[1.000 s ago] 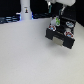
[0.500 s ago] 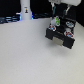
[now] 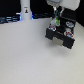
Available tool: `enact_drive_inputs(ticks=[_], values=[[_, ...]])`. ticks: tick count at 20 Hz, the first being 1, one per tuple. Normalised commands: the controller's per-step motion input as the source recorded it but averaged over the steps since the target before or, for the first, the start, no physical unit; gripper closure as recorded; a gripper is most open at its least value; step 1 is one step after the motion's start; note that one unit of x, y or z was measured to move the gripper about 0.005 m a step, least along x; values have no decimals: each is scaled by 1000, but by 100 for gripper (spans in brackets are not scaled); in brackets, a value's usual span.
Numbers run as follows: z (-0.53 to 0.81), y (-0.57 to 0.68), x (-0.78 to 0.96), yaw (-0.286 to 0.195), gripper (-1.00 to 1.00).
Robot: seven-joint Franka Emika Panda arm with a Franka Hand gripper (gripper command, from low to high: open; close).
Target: Open the kcup holder, insert the kcup into the holder, and close the kcup holder
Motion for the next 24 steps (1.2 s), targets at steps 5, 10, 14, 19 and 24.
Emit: enact_drive_inputs(ticks=[5, 10, 14, 19, 24], values=[[30, 5, 120, -3, -100], [71, 5, 205, -13, 100], [330, 98, 440, -39, 100], [403, 184, 523, -48, 100], [442, 295, 603, -55, 100]])
